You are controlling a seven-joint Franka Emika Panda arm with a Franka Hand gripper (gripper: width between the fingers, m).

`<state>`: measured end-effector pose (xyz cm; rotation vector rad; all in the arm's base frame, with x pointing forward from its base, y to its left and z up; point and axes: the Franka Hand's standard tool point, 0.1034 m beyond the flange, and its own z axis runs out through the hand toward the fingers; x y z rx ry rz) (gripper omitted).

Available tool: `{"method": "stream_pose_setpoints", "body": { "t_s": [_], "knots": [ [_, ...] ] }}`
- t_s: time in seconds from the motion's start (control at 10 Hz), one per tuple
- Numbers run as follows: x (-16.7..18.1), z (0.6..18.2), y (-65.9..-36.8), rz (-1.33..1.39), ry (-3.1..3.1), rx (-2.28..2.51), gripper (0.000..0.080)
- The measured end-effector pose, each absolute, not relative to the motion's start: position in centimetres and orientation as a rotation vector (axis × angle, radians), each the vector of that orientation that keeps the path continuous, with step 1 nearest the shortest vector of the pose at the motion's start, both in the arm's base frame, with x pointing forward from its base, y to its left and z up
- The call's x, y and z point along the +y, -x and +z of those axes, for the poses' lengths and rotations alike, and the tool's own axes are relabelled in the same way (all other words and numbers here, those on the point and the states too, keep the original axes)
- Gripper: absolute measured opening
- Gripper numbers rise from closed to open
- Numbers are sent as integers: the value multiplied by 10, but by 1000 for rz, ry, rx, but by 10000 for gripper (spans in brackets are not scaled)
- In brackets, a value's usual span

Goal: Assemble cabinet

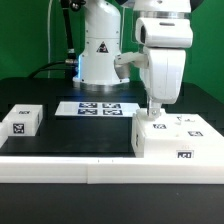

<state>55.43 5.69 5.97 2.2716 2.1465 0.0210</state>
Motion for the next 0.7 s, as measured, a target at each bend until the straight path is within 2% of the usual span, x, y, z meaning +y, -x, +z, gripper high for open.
{"method": "stream_pose_setpoints", "body": {
  "t_s": [0.2, 0.7],
  "knots": [
    [57, 60, -570, 50, -2266, 2137, 70],
    [56, 61, -572, 51, -2269, 2131, 71]
  ]
}}
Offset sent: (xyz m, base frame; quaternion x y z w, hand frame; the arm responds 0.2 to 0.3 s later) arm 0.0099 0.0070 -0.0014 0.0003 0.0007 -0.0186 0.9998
